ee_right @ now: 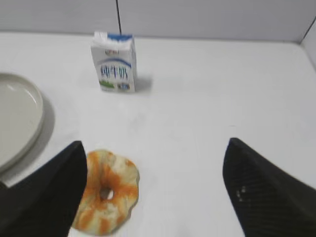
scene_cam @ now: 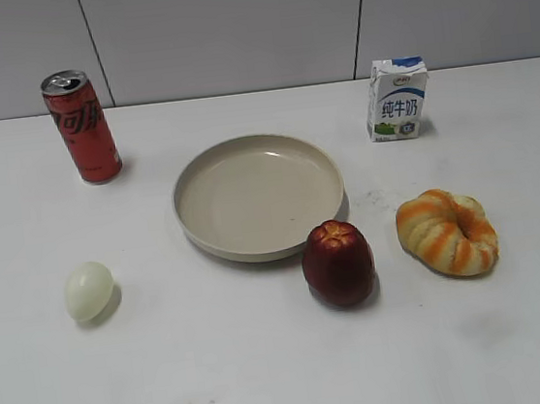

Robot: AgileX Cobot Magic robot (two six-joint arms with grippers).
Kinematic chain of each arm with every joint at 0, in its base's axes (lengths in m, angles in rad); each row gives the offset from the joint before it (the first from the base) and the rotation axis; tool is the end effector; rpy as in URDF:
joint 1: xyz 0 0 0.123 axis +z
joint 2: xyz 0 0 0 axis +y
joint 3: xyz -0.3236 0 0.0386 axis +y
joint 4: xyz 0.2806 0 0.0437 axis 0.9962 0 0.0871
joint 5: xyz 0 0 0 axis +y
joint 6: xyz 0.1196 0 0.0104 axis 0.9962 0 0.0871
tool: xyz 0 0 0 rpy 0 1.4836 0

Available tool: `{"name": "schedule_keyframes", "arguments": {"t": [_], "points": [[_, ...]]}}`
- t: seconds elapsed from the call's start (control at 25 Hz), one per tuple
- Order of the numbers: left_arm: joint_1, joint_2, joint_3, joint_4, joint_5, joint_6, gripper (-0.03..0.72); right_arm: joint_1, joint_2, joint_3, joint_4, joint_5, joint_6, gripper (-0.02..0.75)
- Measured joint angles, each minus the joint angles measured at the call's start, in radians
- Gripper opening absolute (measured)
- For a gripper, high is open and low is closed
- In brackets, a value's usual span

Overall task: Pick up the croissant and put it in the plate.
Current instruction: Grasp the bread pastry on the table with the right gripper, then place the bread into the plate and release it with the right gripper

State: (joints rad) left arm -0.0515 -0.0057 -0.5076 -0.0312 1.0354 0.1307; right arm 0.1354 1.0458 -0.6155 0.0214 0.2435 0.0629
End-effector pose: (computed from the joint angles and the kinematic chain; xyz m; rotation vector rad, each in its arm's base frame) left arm 0.0078 -0.0036 0.2850 0.1836 1.9969 0.0136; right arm 0.2421 0.0336 0.2785 -0.0589 2.1595 0.1321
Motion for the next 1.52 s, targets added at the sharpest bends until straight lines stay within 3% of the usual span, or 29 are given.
{"name": "schedule_keyframes", "arguments": {"t": [0.32, 0.64, 0.8, 1.0, 1.04, 1.24, 1.52], "points": [[0.0, 0.0, 0.0, 0.0, 0.0, 0.0, 0.237, 0.218, 0.456, -0.218, 0.02, 0.141, 0.001, 0.671], [0.0, 0.0, 0.0, 0.0, 0.0, 0.0, 0.237, 0.257, 0.757, -0.306, 0.048, 0.202, 0.024, 0.631], [0.0, 0.0, 0.0, 0.0, 0.0, 0.0, 0.237, 0.257, 0.829, -0.309, 0.042, 0.203, 0.029, 0.506], [0.0, 0.0, 0.0, 0.0, 0.0, 0.0, 0.237, 0.256, 0.837, -0.323, 0.033, 0.216, 0.041, 0.163], [0.0, 0.0, 0.0, 0.0, 0.0, 0.0, 0.237, 0.256, 0.837, -0.331, 0.033, 0.231, 0.043, 0.13], [0.0, 0.0, 0.0, 0.0, 0.0, 0.0, 0.237, 0.257, 0.803, -0.399, 0.041, 0.357, 0.034, 0.13], [0.0, 0.0, 0.0, 0.0, 0.0, 0.0, 0.237, 0.267, 0.725, -0.653, 0.109, 0.523, -0.063, 0.13]]}}
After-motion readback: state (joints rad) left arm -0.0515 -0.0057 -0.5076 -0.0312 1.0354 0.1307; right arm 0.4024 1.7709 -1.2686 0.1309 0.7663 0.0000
